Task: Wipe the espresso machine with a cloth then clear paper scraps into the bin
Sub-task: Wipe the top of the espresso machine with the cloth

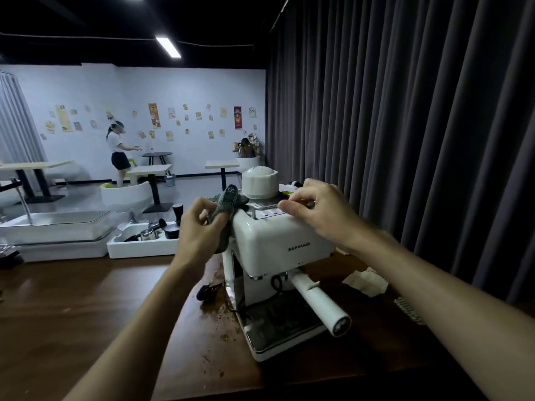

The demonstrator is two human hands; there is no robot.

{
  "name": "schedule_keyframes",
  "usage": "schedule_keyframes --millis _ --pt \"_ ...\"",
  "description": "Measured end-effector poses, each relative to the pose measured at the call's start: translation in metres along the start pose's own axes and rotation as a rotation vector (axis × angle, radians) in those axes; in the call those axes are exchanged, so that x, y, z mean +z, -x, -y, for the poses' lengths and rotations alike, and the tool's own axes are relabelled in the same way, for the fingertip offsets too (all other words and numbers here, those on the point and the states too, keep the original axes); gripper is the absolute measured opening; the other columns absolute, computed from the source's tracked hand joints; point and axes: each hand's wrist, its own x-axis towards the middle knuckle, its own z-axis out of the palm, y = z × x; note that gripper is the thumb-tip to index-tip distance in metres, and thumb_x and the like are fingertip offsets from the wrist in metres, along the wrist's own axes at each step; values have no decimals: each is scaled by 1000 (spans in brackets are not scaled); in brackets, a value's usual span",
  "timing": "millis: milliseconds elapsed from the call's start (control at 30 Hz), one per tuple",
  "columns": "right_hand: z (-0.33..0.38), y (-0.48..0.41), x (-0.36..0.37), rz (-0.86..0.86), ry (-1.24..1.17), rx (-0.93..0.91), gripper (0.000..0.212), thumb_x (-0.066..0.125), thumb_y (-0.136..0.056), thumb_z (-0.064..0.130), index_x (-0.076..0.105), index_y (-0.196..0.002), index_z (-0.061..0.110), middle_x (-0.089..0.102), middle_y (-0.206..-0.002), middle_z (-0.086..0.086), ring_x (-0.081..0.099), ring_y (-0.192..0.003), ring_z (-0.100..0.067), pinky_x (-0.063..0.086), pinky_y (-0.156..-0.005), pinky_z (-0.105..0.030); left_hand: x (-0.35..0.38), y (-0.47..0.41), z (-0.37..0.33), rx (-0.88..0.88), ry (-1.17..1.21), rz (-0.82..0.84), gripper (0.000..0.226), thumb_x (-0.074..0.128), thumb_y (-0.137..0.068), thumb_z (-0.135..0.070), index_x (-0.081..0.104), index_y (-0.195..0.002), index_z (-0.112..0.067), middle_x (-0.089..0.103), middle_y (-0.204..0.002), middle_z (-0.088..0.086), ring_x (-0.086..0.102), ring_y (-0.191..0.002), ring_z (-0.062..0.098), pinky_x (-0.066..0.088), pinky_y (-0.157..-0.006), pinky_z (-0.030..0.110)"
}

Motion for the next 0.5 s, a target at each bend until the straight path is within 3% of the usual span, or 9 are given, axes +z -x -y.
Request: schedule_keyframes --millis 67,167,267,333,400,500 --pt "3 -2 -4 59 -64 8 21 74 -82 39 75 -90 19 61 -86 2 57 -79 -2 40 -70 -13 -12 1 -4 14 -3 61 17 60 -98 -4 52 -84 -10 57 -73 7 49 -50 11 38 -42 23" --pt "2 -6 -16 132 -131 69 25 75 -77 41 73 -88 19 61 -95 2 58 -88 -6 44 -76 -21 -18 13 -11 9 17 163 13 65 -94 -7 58 -83 -10 68 -78 -1 65 -61 10 49 -46 23" --pt "8 -6 -10 61 -107 95 31 76 -70 48 70 -73 18 56 -88 1 55 -80 -8 39 -68 -20 -14 16 -18 22 -17 157 14 66 -94 -7 57 -83 -9 66 -83 2 62 -61 10 50 -47 23" --pt "16 -5 -1 9 -83 96 29 81 -69 46 69 -67 19 55 -84 2 57 -81 -9 42 -69 -24 -14 12 -22 14 -41 113 11 65 -95 -6 57 -87 -6 63 -82 5 53 -54 10 44 -43 23" --pt "24 -5 10 -46 -62 94 30 83 -69 44 69 -64 18 56 -79 4 59 -84 -9 47 -72 -28 -18 7 -23 -2 -38 79 9 65 -95 -7 58 -92 -3 64 -86 11 50 -60 17 40 -48 25" --pt "34 -5 20 -122 -28 78 34 85 -66 45 69 -61 17 54 -67 11 54 -67 3 40 -60 -17 -29 5 -22 27 -35 51 8 69 -92 -8 62 -91 -3 69 -83 10 58 -73 21 45 -55 26"
